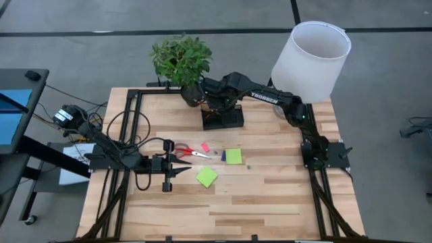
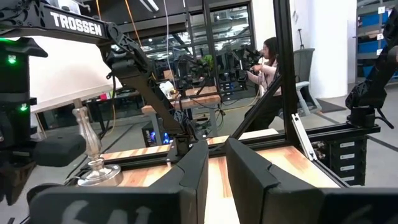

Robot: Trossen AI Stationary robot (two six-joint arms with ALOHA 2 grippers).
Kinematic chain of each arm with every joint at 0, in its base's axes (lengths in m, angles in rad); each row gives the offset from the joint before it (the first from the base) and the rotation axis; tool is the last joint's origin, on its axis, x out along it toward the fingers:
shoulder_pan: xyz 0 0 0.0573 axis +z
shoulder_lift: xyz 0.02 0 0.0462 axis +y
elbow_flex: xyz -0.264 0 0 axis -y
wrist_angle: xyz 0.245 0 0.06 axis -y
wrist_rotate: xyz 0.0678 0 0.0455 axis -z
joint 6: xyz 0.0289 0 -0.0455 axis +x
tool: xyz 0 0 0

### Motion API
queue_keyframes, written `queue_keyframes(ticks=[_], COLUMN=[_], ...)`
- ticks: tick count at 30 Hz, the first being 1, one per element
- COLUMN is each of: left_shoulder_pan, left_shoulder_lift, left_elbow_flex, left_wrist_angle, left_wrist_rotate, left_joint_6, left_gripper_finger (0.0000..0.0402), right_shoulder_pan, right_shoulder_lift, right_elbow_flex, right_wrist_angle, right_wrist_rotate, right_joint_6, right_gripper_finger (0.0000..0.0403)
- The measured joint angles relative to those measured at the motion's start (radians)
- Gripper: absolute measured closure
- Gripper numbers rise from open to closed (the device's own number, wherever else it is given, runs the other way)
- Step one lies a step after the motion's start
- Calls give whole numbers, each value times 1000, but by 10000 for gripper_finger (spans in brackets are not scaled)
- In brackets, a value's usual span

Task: Pick and place office supplies into organizer
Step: Put the red scissors into the desk organizer

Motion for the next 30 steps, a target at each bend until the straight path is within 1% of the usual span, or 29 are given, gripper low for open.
queue_keyframes(ticks=[7, 12, 20, 25, 30], left_shoulder_pan=[0, 0, 0, 0, 0], left_shoulder_lift=[0, 0, 0, 0, 0], left_elbow_flex=[0, 0, 0, 0, 0], left_wrist_angle=[-6, -18, -19, -20, -28], left_wrist_rotate=[0, 0, 0, 0, 1], left_joint_6=[0, 0, -11, -19, -19], left_gripper_finger=[350, 350, 350, 350, 350], right_shoulder_pan=[23, 46, 98, 153, 233], right_shoulder_lift=[0, -33, -171, -265, -332], right_elbow_flex=[0, 5, 4, 4, 4], right_wrist_angle=[-4, 11, 64, 78, 78], right_wrist_rotate=[216, 308, 305, 232, 226], right_joint_6=[6, 42, 206, 311, 375], right_gripper_finger=[335, 335, 335, 336, 336])
